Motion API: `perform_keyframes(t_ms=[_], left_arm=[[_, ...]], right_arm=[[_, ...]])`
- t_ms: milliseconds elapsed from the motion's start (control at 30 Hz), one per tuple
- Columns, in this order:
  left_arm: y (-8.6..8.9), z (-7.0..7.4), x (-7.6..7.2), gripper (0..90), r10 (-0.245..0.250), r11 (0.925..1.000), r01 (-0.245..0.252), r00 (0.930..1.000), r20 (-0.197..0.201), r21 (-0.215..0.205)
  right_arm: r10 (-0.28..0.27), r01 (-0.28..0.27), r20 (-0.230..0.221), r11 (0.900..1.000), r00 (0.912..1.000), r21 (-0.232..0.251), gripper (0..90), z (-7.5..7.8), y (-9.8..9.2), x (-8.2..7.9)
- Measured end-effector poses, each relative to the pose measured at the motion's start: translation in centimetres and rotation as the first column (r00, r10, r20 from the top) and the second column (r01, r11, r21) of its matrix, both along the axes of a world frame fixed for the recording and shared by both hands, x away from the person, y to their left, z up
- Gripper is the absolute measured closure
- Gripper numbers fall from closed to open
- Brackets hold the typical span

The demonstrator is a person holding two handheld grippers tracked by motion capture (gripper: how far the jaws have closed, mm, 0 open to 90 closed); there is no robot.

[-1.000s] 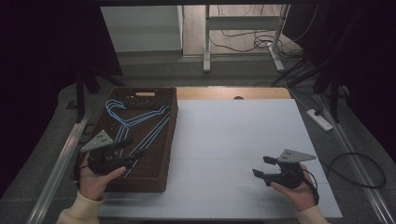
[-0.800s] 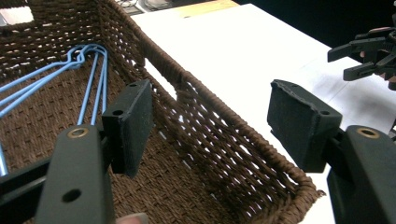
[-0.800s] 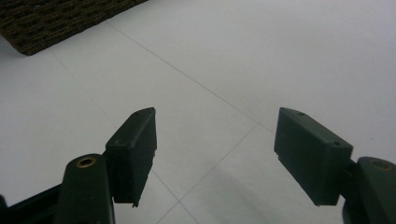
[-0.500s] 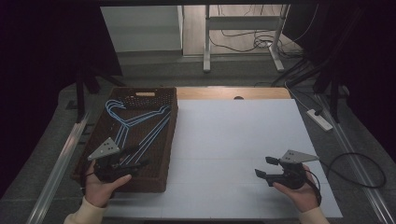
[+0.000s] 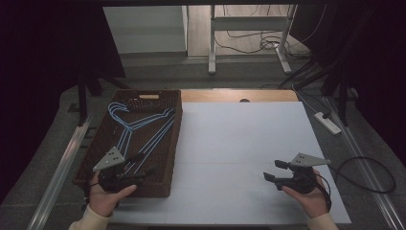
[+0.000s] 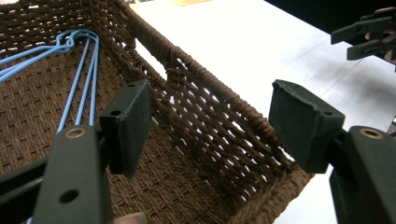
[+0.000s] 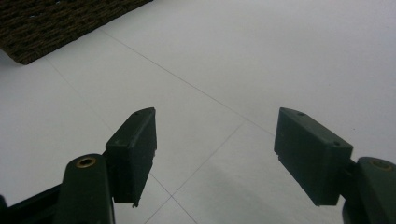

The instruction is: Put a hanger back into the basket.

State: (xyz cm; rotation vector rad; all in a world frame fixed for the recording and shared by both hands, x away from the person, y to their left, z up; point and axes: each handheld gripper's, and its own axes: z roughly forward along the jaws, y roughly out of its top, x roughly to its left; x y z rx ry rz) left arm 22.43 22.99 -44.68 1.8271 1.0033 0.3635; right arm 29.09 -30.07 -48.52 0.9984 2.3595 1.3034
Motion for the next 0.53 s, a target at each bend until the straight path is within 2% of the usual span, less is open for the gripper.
perform_keyframes(t_ms=[200,533], left_arm=[[-0.04,-0.38,0.11,30.9,0.0,1.0,0.0,1.0,-0.008,0.007],[0.03,-0.28,0.09,31.0,0.003,1.0,-0.003,1.0,0.008,0.007]], right_arm=[[-0.01,0.01,0.007,1.0,0.9999,0.005,31.0,0.11,0.04,0.05],[-0.026,0.026,0.004,1.0,0.9997,0.01,31.0,0.16,-0.05,0.04]])
